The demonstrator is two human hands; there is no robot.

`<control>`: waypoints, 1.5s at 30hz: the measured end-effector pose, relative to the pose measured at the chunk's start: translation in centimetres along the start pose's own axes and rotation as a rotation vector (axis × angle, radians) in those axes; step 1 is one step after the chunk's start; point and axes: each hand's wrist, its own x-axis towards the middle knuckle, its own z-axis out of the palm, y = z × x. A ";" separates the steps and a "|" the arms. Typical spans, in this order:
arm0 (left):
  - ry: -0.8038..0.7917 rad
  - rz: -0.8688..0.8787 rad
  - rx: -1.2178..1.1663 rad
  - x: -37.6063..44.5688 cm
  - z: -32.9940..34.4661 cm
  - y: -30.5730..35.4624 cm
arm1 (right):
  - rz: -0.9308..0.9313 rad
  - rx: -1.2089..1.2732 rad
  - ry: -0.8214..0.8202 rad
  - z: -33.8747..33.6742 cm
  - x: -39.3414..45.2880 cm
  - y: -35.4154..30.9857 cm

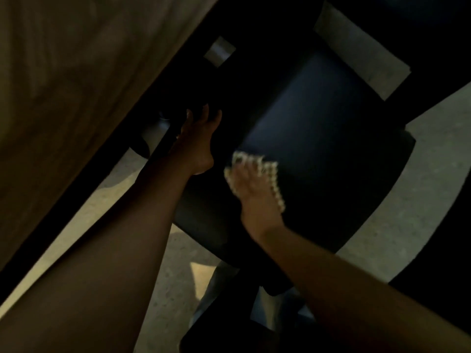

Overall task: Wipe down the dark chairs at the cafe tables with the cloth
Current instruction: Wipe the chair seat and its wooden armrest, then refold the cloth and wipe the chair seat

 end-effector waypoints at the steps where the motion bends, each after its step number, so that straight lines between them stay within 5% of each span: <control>1: 0.012 0.010 -0.019 -0.5 -0.1 -0.1 | -0.042 -0.059 -0.066 0.5 -1.3 -1.2; 6: 0.057 -0.097 -0.321 -5.0 -0.1 -0.2 | -0.067 0.315 -0.423 -0.9 -5.3 -4.6; 11: 0.107 -0.286 -0.741 -10.6 -0.1 2.1 | 0.633 1.328 -0.369 -8.6 -5.5 -4.3; 14: 0.235 -0.353 -0.950 -13.8 -1.2 4.7 | 0.756 1.579 -0.345 -14.2 -5.3 -1.4; 24: 0.548 -0.425 -1.344 -25.1 -8.0 21.1 | 0.395 1.645 -0.635 -32.2 -10.3 6.6; 34: 0.802 -0.372 -1.445 -31.1 -15.5 32.2 | 0.050 1.309 -0.382 -45.4 -16.3 8.2; 45: 1.030 -0.332 -1.334 -39.2 -15.3 38.6 | -0.134 1.202 -0.177 -48.3 -25.5 9.6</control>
